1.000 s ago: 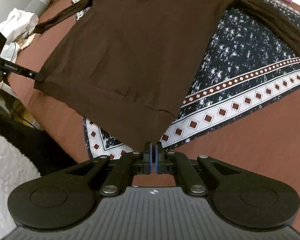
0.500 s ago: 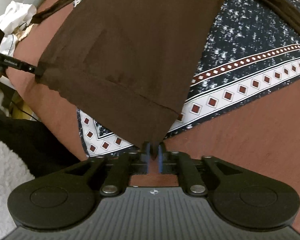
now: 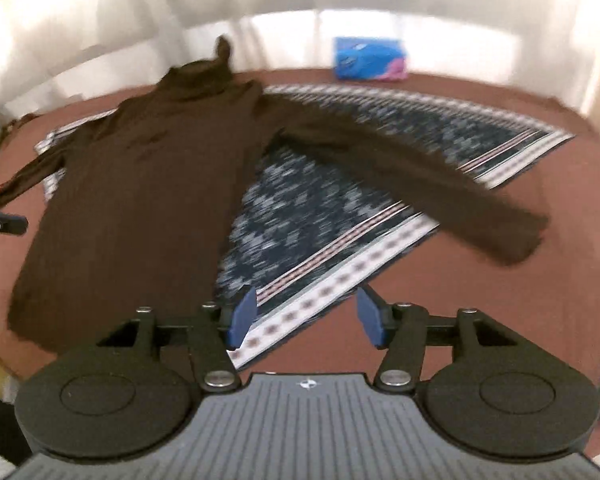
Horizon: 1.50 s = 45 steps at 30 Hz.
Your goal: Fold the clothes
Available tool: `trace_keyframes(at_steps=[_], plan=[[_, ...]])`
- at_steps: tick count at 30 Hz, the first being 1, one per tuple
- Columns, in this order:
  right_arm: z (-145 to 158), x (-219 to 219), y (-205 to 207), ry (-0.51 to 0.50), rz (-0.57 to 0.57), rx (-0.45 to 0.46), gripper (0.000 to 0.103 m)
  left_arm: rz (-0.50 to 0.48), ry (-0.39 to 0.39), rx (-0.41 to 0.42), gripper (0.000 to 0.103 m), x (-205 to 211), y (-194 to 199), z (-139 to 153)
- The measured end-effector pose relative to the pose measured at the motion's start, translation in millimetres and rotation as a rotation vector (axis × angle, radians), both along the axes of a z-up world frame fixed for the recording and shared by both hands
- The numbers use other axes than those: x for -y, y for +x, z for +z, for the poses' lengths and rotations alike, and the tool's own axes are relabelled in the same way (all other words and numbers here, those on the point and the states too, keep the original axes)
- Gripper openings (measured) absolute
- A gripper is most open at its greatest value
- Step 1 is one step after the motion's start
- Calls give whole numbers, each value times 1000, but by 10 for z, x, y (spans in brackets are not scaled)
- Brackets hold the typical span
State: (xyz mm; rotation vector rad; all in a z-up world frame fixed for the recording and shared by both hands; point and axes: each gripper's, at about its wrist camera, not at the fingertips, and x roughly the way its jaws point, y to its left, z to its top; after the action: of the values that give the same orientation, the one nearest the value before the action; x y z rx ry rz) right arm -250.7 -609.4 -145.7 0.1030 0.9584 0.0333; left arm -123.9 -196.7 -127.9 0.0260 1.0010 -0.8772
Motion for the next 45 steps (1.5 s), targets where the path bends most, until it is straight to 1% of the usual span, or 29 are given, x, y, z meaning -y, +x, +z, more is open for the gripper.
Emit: trace_keyframes(at_steps=[1,5,7,10,13,15,20,24,25,26,27,28,30,34,37,41,45], plan=[[13,106,18,1,-21,15,60,-4,-15,13,63,162,1,25],[-56,622,96,34,-105,64,60,-55,31,89,66,944,-50,-26],[-141,934,147,49,-131,70,60,-79,54,127,66,1335,-75,-52],[-279,1426,245,67,-182,68,60,-65,81,113,66,1843,-30,-198],[-423,1914,374,90,-240,69,60,-59,120,138,66,2210,-23,-294],[-543,2178,472,127,-271,58,60,-56,147,144,66,2398,-10,-364],[-852,2552,706,213,-309,16,60,-31,191,130,68,2684,84,-458],[-1076,2647,852,264,-299,-17,60,7,207,102,68,2757,221,-491],[-1115,2654,884,286,-292,-23,56,18,209,97,68,2765,265,-486],[-1136,2646,905,308,-280,-28,38,29,210,92,68,2773,310,-480],[-1129,2628,920,330,-258,-31,18,41,210,93,69,2778,380,-458],[-1093,2620,935,351,-234,-32,8,52,209,94,71,2782,451,-435],[-920,2653,901,334,-215,8,8,82,211,97,72,2797,640,-378],[-549,2957,705,318,-266,108,8,121,216,99,74,2861,1014,-311],[-417,3110,634,309,-272,119,8,126,238,95,74,2960,1233,-333],[-523,2991,691,271,-212,47,8,130,286,35,74,3126,1496,-473],[-691,2944,618,296,-229,5,8,171,315,-29,75,3299,1752,-573]])
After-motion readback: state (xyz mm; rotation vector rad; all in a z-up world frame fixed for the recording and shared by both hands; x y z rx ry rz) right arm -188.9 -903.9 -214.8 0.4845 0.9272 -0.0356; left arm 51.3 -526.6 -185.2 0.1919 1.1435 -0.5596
